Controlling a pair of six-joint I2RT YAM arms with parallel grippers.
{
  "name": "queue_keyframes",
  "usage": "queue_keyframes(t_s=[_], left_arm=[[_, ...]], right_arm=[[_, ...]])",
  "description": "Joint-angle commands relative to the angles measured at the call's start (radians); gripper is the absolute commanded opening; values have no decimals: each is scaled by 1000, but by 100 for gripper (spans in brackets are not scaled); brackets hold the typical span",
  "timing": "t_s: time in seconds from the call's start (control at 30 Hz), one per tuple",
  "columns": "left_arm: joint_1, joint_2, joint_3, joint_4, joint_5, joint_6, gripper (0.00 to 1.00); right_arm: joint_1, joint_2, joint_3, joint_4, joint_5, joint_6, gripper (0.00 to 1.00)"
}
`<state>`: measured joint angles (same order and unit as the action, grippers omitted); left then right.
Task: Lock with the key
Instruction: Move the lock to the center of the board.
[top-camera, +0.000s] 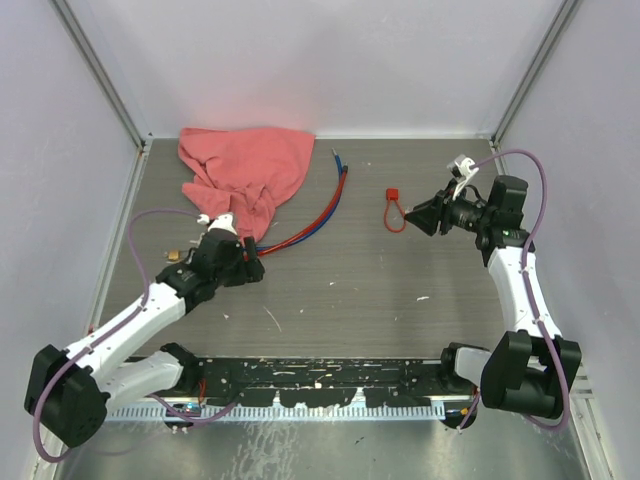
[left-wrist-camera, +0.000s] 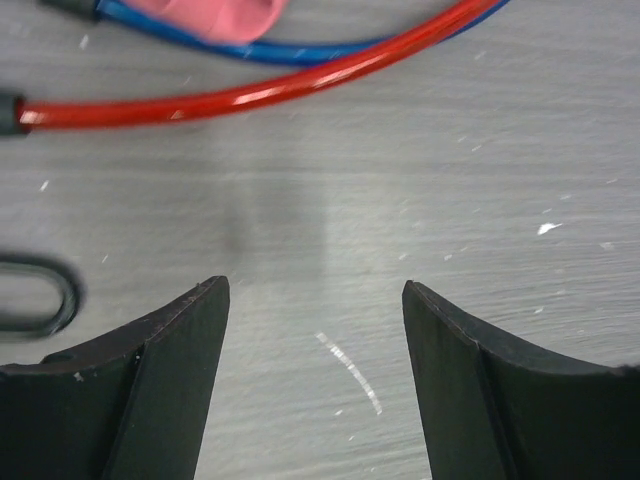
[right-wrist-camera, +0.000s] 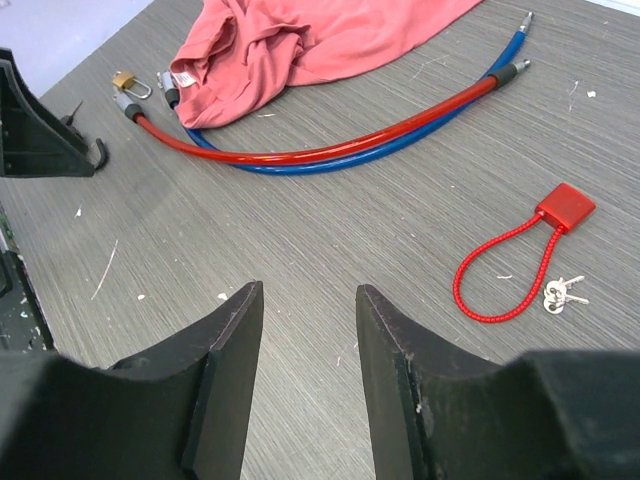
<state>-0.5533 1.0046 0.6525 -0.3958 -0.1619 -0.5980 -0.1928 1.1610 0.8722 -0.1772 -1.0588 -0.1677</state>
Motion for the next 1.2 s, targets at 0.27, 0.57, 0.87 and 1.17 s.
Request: queue_keyframes(t_s=[0.27,0.57,0.87,1.17], left_arm=[[101,145,169,-389,-160,39,72],[238,183,87,-271,-83,87,58],[312,313,87,-208,-23,74,55],[321,316,41,-211,-54,0,52]], right_arm=[[3,12,51,-22,15,-56,48],[3,22,50,-22,18,-58,49],[3,25,50,-22,16,-58,49],[3,31,51,-23,11,-53,49]])
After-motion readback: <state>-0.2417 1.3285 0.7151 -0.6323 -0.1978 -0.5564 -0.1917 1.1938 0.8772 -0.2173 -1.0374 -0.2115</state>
